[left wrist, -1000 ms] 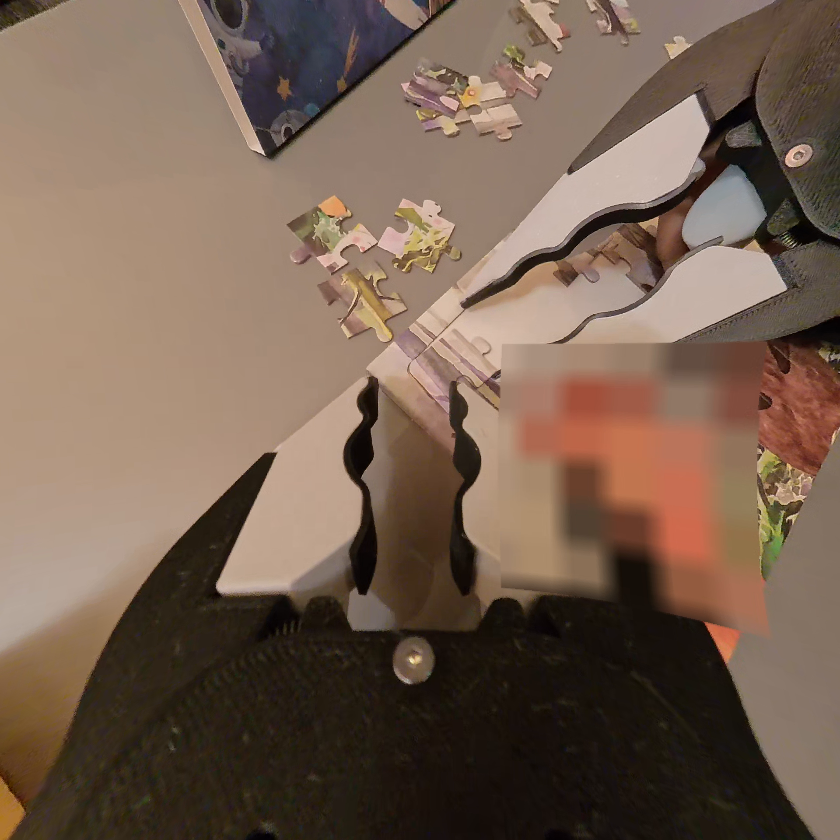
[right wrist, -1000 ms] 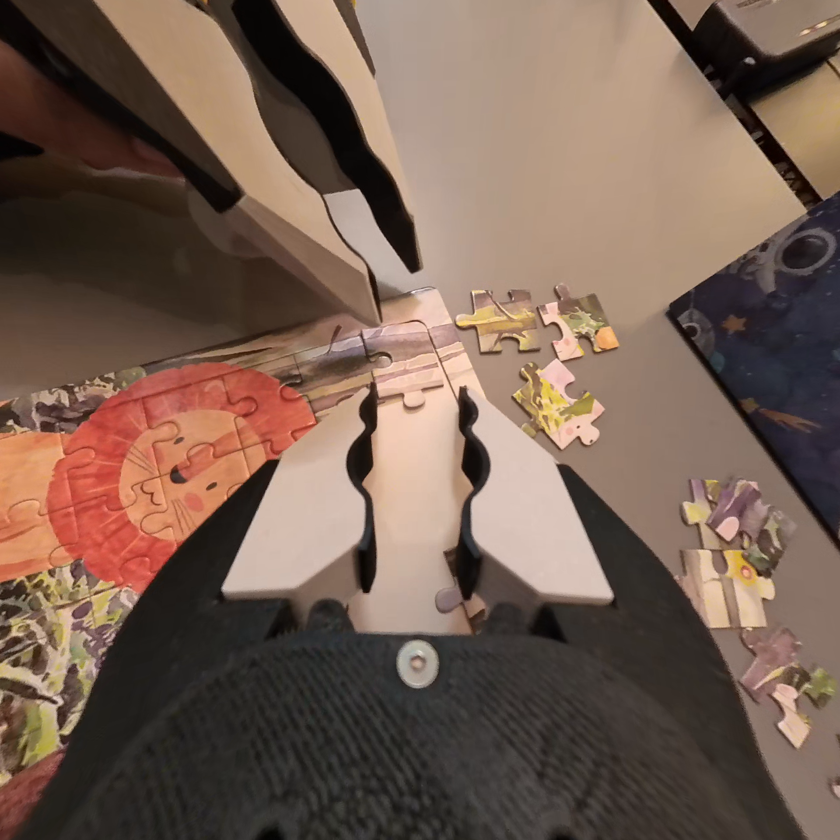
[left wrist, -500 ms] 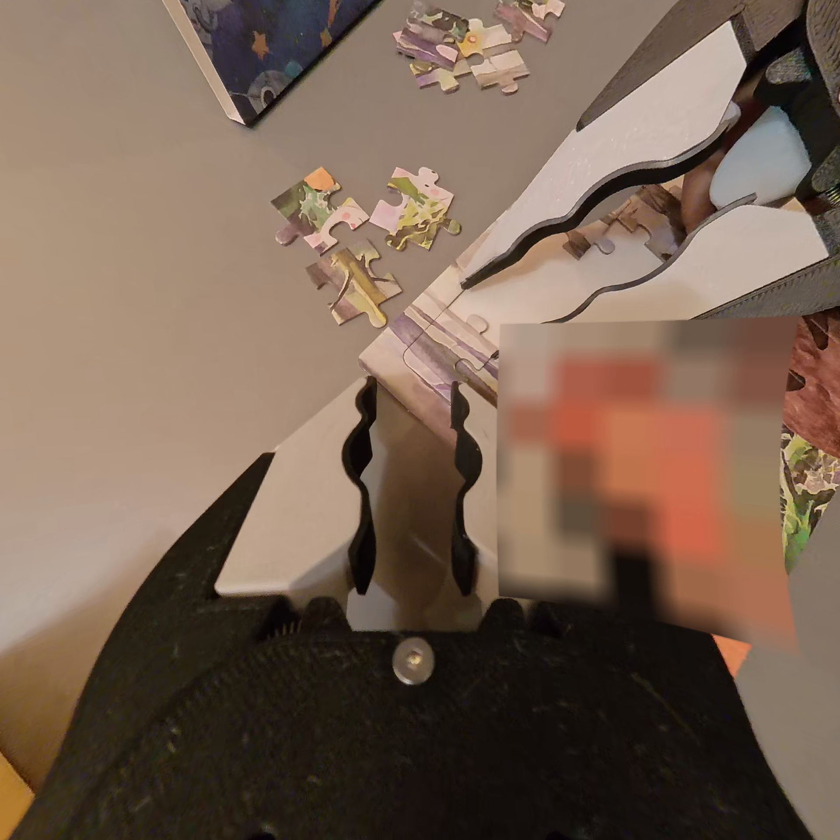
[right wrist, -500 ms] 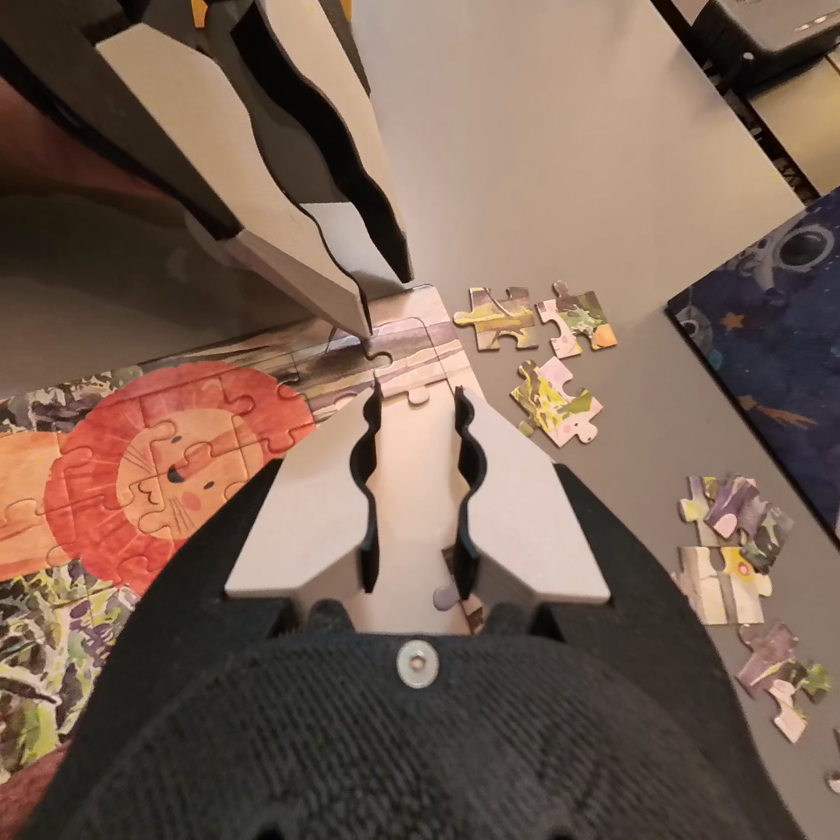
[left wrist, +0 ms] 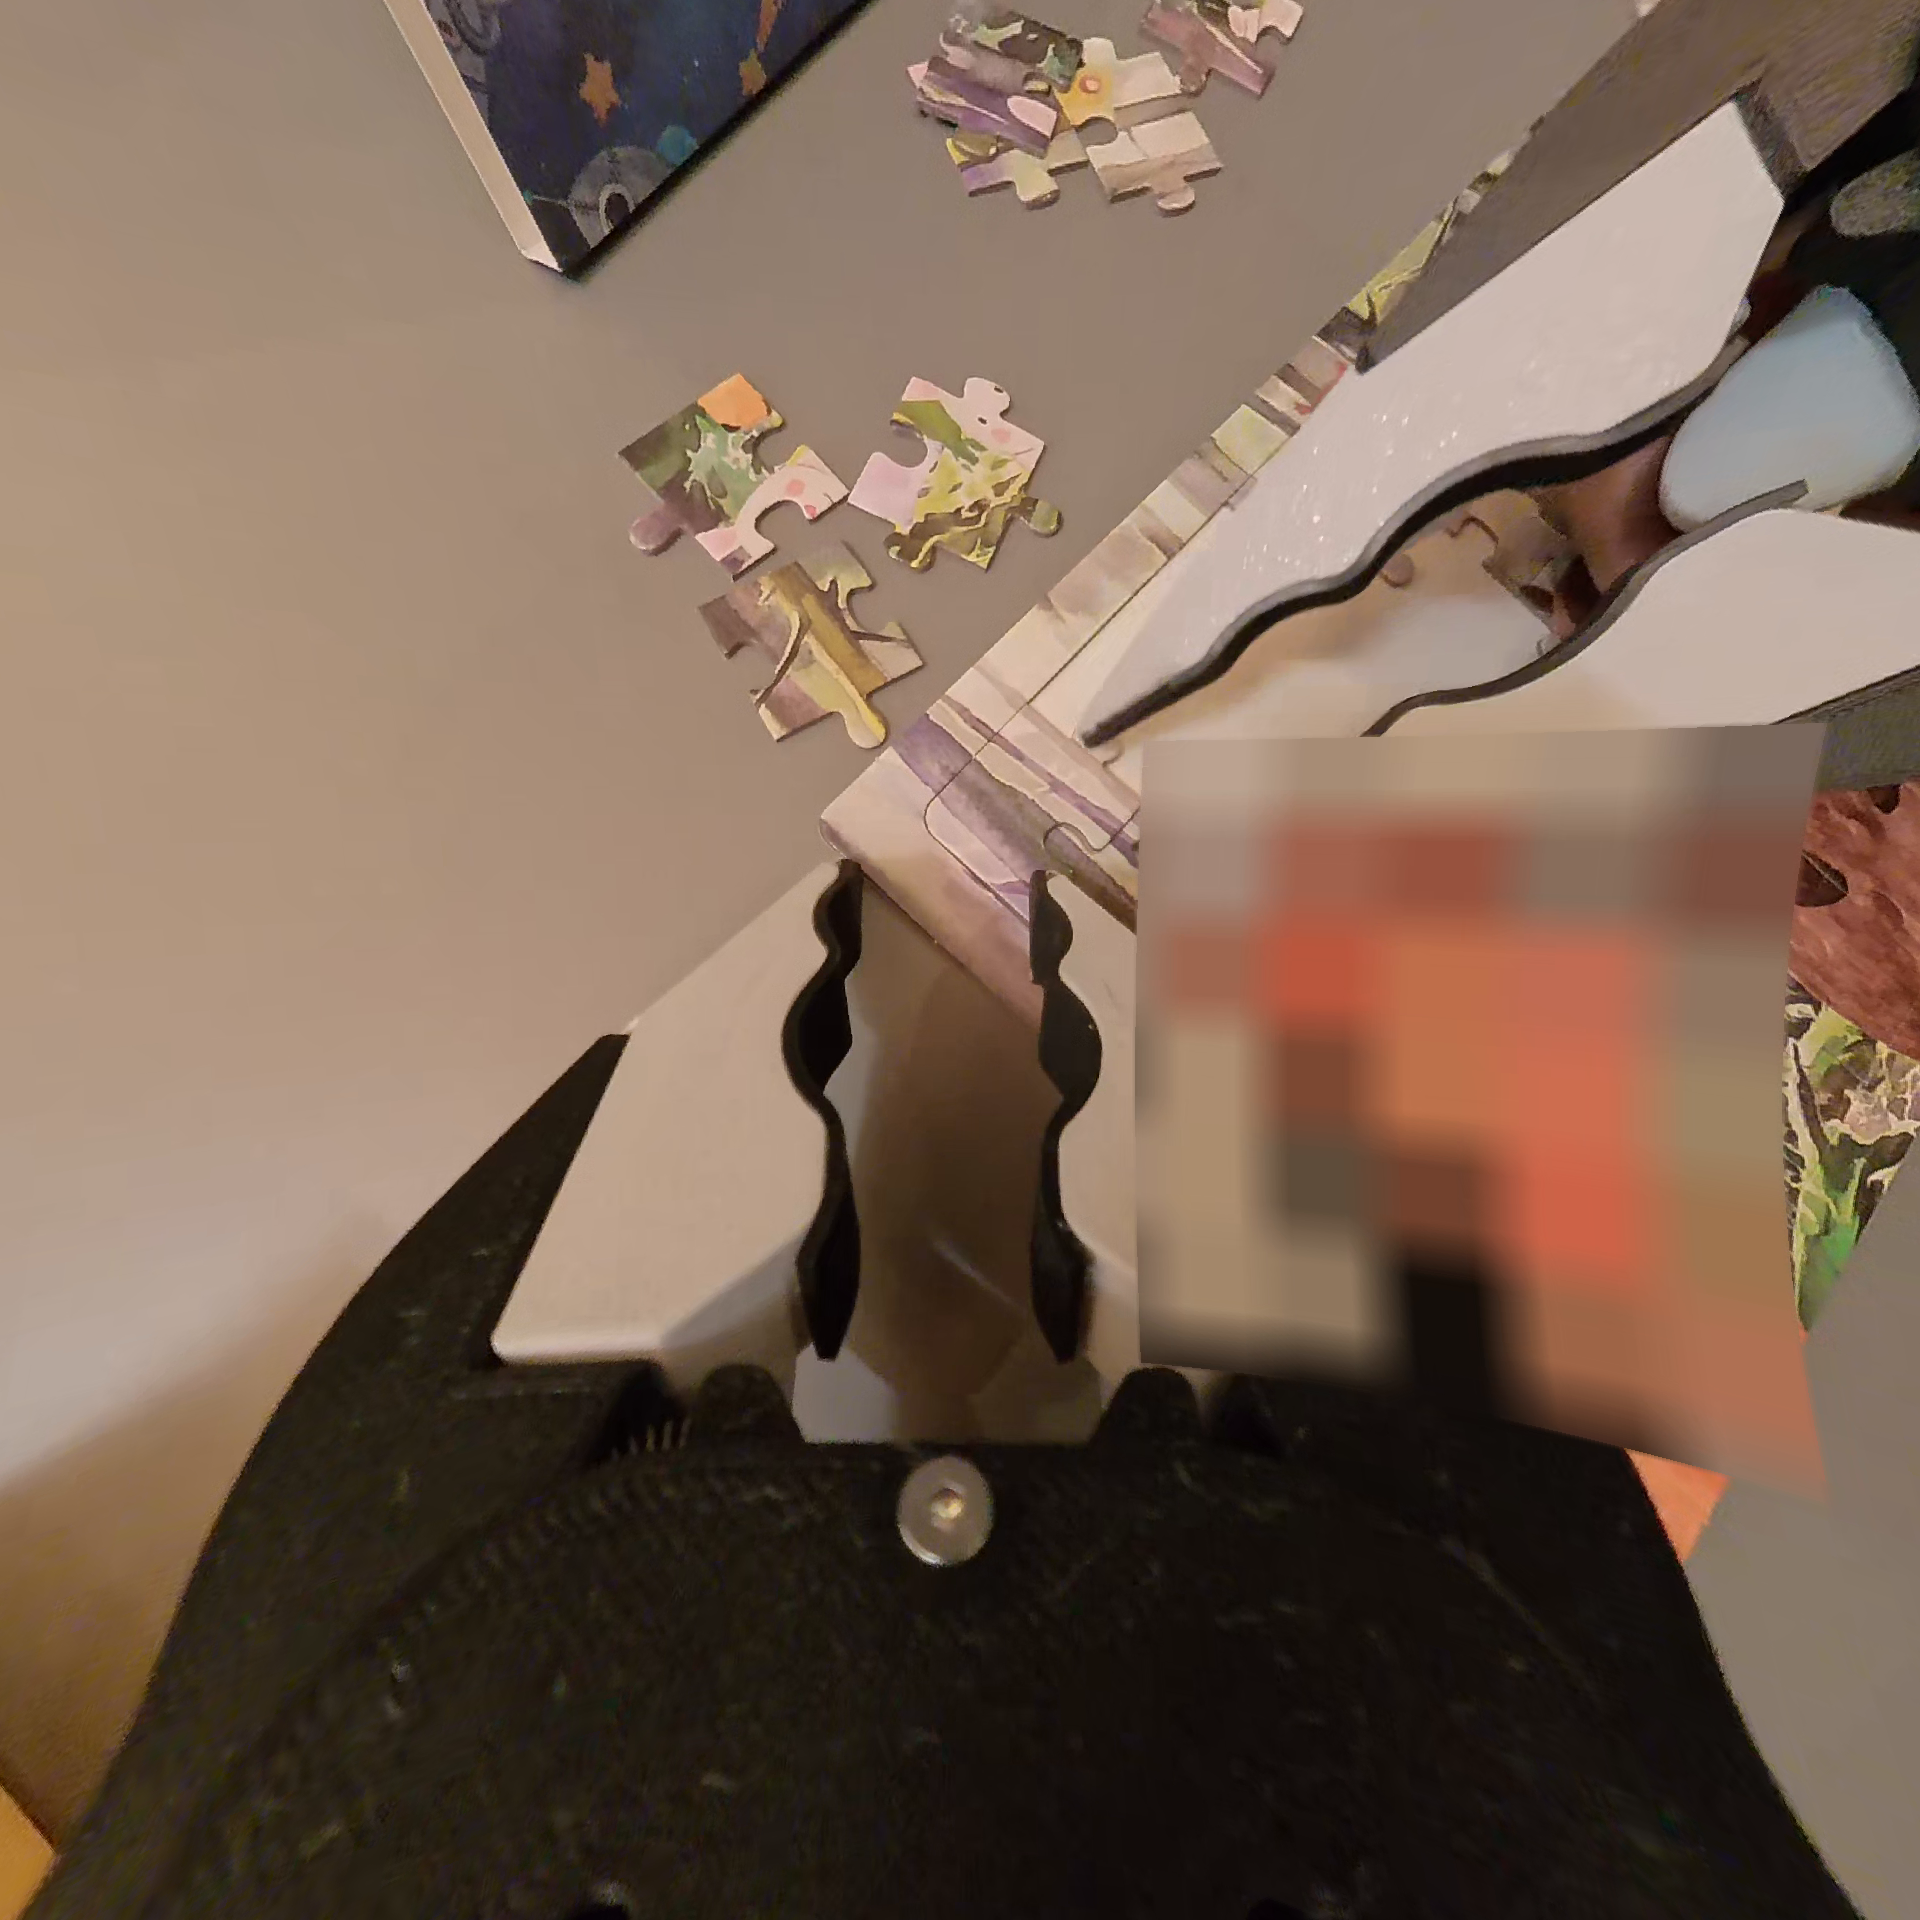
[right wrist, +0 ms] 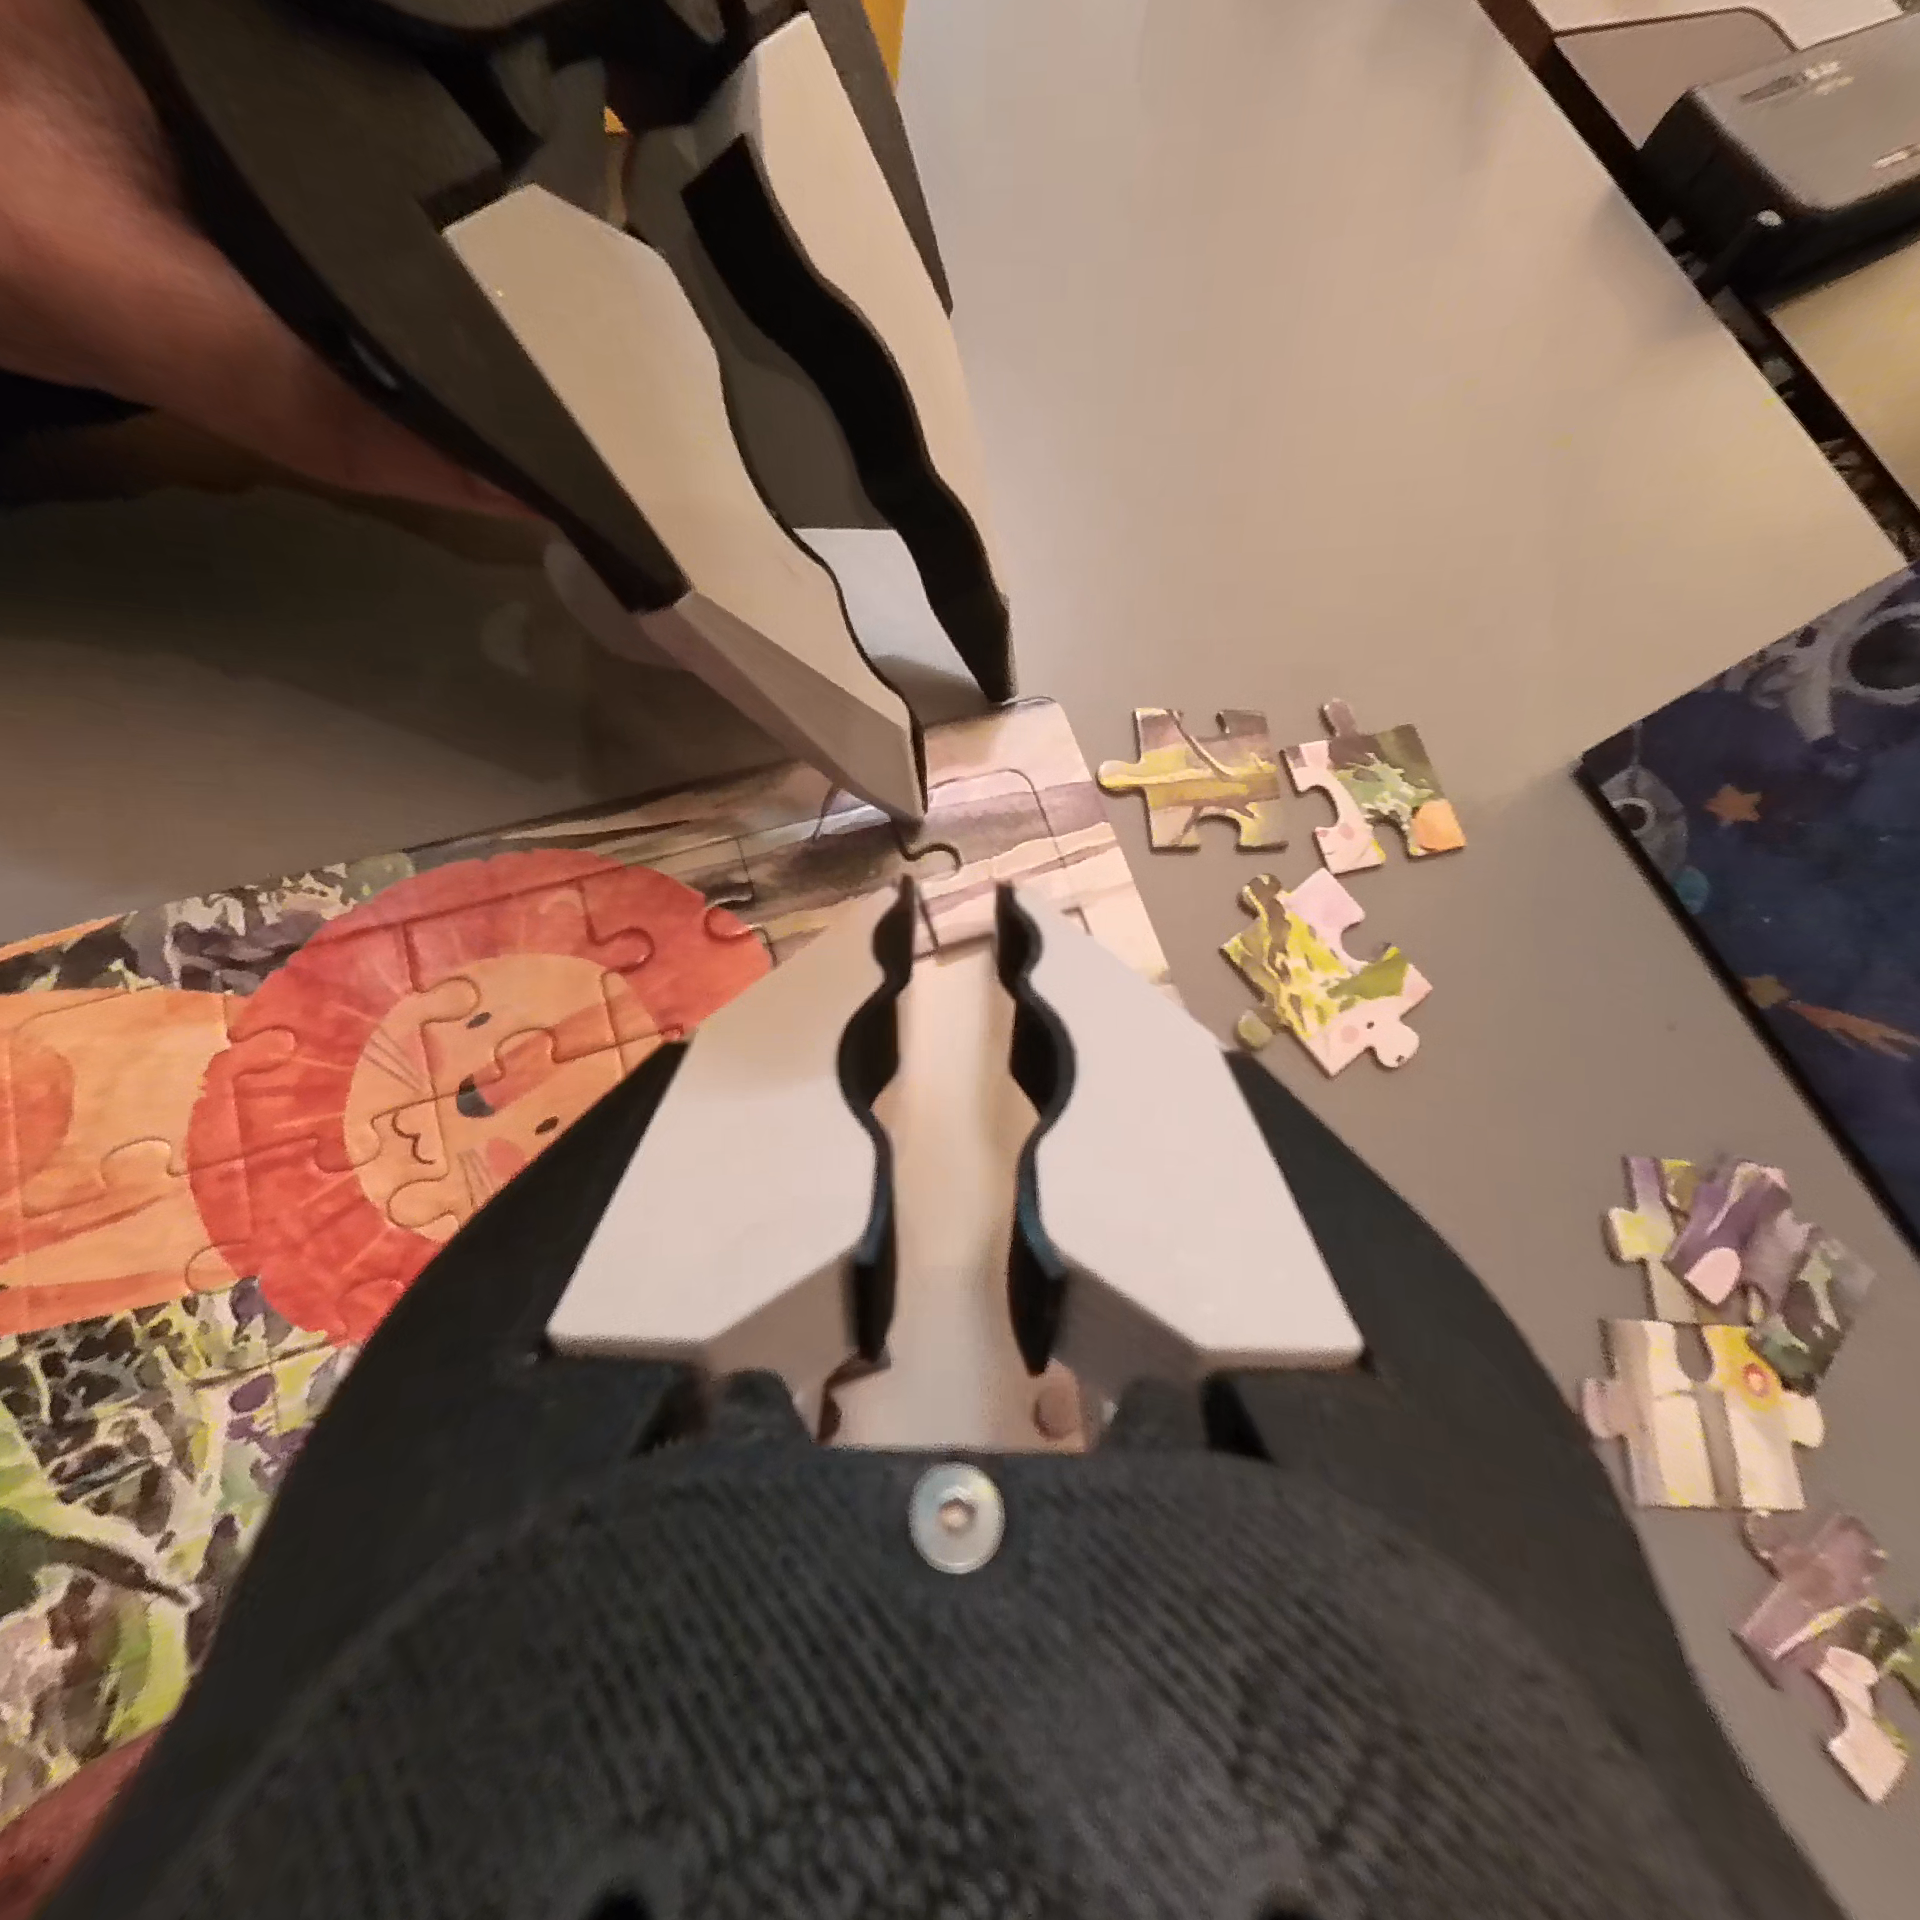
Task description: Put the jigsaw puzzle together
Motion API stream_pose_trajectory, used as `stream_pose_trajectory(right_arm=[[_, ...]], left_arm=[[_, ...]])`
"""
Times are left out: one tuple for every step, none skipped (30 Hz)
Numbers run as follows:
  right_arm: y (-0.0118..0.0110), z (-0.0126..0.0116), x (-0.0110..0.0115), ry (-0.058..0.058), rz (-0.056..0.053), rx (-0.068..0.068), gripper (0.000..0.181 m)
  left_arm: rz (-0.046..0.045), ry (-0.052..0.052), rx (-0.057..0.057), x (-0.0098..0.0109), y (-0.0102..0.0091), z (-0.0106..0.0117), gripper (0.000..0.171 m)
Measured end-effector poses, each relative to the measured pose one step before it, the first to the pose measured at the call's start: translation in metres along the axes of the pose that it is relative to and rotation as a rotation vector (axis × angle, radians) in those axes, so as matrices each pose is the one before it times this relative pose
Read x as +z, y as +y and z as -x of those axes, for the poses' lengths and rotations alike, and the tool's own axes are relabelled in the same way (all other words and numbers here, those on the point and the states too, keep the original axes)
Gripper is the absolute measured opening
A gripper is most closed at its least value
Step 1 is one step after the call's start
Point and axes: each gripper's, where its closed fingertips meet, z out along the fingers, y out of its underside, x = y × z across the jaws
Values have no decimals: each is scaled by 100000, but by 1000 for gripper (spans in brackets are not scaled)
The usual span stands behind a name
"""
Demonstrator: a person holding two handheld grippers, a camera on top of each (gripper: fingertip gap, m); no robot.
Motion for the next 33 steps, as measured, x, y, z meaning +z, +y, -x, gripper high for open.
stream_pose_trajectory(right_arm=[[75, 32, 132, -74, 568, 105, 8], [99, -24, 122, 88, 718, 86, 5], [55, 31, 99, -287, 422, 124, 3], [-27, 92, 63, -688, -29, 434, 0], [16, 74, 65, -575, 188, 647, 0], [62, 20, 66, -368, 427, 541, 0], [8, 2, 35, -285, 55, 508, 0], [-12, 5, 11, -368, 37, 596, 0], [1, -9, 7, -415, 147, 579, 0], [1, -5, 0, -342, 86, 530, 0], [-3, 0, 23, -248, -12, 463, 0], [-10, -2, 9, -183, -71, 324, 0], [-9, 0, 13, -107, 9, 170, 0], [-15, -15, -1, 83, 150, 2, 0], [-16, -58, 5, 619, 249, -202, 0], [-2, -108, -1, 1011, 226, -524, 0], [-10, -65, 23, 675, 64, -590, 0], [-11, -21, 20, 233, -55, -193, 0], [-30, -11, 29, -62, -82, 195, 0], [-9, -16, 29, -224, -50, 421, 0], [-24, -69, 20, -35, -22, 466, 0], [-29, -156, 47, 540, -111, 321, 0], [-39, -204, 53, 920, -157, 79, 0], [-45, -232, 63, 1217, -74, -124, 0], [-48, -223, 83, 1273, -26, -295, 0], [-68, -127, 82, 880, -57, -341, 0], [-83, -57, 93, 600, -89, -264, 0], [-100, -16, 108, 404, -113, -152, 0], [-102, 63, 111, 13, -86, 19, 0], [-112, 173, 90, -654, -73, 3, 0], [-103, 147, 94, -843, -13, -12, 0], [-63, -7, 87, -302, 99, 118, 0], [-55, -248, 81, 811, 110, 573, 0]], left_arm=[[-100, -49, 12, 8, -12, -6, 31], [-68, -41, 65, 11, -12, -11, 30], [-36, -26, 41, 20, -7, -7, 30], [46, -21, -55, 15, 4, -14, 30], [-56, -6, -68, 16, -7, 4, 30], [175, -144, -32, 12, 27, 20, 30], [380, -228, 35, 47, 63, 26, 31], [-145, -115, 18, -1, -21, 9, 30], [106, -108, 58, 3, 6, 4, 31], [45, -70, -16, 2, 2, 1, 31], [4, -69, -54, 5, -4, -1, 31], [-3, -45, -166, 7, 5, 10, 31], [-23, -76, -122, 1, -5, 16, 30], [14, -171, -28, 0, 4, 8, 30], [44, -212, 37, 7, -3, 18, 30], [-15, -140, 52, 2, 0, 9, 30], [6, -80, -8, 0, 1, 11, 30], [-12, -28, -66, 0, -3, 13, 30], [-31, -69, -112, -4, -2, 23, 29], [-37, -100, -64, -3, -1, 17, 29], [-68, -127, -46, 7, 1, 23, 28], [-57, -39, -98, 3, -10, 13, 28], [-65, -14, -150, 1, 4, 22, 28], [-69, 11, -135, -5, -1, 4, 28], [-85, 35, -105, 1, -8, -5, 28], [-76, 19, -73, 2, 5, 8, 28], [-33, 38, -137, -1, 11, 1, 28], [-28, 52, -125, -8, 5, -1, 27], [-50, 45, -151, 0, 6, 13, 27], [-21, -10, -207, -3, 8, 31, 26], [-93, -70, -264, 2, -2, 35, 25], [-116, -68, -245, -13, -1, 36, 25], [-95, -78, -174, 2, -2, 43, 24]])
